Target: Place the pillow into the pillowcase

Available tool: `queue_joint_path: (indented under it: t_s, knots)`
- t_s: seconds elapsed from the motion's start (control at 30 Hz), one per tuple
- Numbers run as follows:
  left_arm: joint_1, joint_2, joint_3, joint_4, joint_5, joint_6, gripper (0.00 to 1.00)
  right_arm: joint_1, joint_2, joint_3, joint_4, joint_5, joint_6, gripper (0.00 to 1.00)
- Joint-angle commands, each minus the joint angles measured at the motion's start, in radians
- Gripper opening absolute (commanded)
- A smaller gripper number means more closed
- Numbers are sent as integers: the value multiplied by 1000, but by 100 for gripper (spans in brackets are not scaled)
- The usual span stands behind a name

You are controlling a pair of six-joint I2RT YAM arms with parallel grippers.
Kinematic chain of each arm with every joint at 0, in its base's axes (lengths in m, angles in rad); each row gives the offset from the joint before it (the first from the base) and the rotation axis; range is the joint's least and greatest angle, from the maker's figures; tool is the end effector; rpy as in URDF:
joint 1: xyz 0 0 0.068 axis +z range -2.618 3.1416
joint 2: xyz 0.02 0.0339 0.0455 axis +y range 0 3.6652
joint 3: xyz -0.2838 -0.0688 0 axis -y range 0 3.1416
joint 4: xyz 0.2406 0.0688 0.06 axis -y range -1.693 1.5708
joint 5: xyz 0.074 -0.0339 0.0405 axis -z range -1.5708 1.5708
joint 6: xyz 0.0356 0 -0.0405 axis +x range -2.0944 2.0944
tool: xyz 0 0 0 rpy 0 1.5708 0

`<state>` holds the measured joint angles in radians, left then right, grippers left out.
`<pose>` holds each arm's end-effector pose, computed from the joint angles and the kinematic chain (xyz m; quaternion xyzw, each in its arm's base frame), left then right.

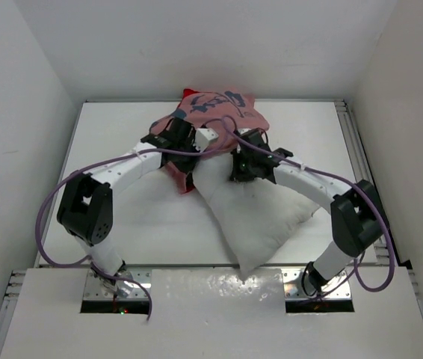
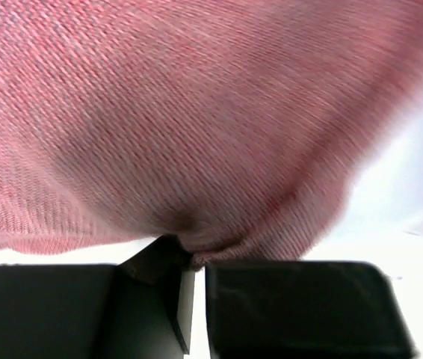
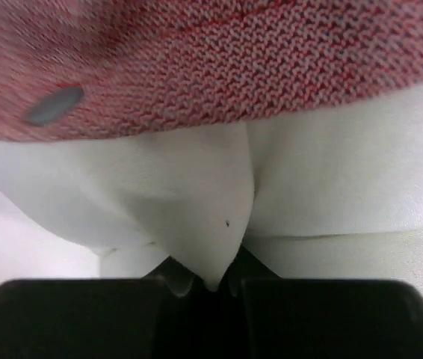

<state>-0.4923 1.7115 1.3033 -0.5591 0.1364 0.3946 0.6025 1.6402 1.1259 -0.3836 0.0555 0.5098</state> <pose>0.3207 -0.1775 0.2641 0.4270 0.8518 -0.0795 0.2930 0.2870 0.1950 0.2448 -0.0346 0.9430 0.1520 0.2941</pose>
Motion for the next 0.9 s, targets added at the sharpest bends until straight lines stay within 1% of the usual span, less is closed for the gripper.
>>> queue_joint_path:
  t_s: [0.0,0.03,0.1,0.13,0.17,0.2,0.23,0.3,0.33,0.4,0.47,0.5,0.57,0.6,0.67,0.7,0.73,0.77,0.8,0.87]
  knots:
    - [-41,-52,103,13,141,15,0,-39,-8,-35,188,-187,169,0]
    - [-49,-67,122,-7,150,33,0,-79,-17,-28,213,-203,203,0]
    - [-106,-98,164,-56,150,65,0,-131,-40,-15,338,-281,284,0]
    - [-123,-107,233,-126,154,91,0,-177,-69,-18,412,-299,377,0]
    - [-159,-104,278,-165,158,101,0,-196,-78,-9,521,-296,425,0]
    - [-176,-92,324,-239,172,108,0,-214,-86,3,561,-286,494,0]
    - [-207,-90,393,-267,193,124,0,-234,-94,43,606,-245,521,0]
    - [-236,-76,444,-320,203,138,0,-247,-95,84,637,-201,591,0]
    - [-248,-69,494,-335,212,145,0,-251,-95,97,655,-180,614,0]
    - [-275,-46,540,-376,242,177,0,-254,-109,101,732,-110,679,0]
    - [-285,-33,603,-406,317,200,0,-248,-134,75,791,-60,729,0]
    - [-287,-17,628,-436,395,220,0,-239,-144,63,801,2,736,0]
    - [-285,-3,698,-464,481,231,0,-224,-161,40,772,75,739,0]
    - [-282,6,718,-479,573,231,0,-204,-167,35,747,136,749,0]
    - [-255,13,746,-481,661,219,0,-190,-169,6,703,162,759,0]
    - [-244,11,740,-458,687,190,0,-185,-169,-9,704,143,759,0]
    - [-220,10,731,-444,671,178,0,-181,-163,-21,706,120,753,0]
    - [-207,7,706,-426,637,167,2,-175,-163,-49,701,98,706,0]
    - [-195,-7,638,-380,544,138,7,-152,-160,-63,687,72,667,0]
    - [-152,-19,570,-349,471,110,10,-113,-171,-99,565,63,606,0]
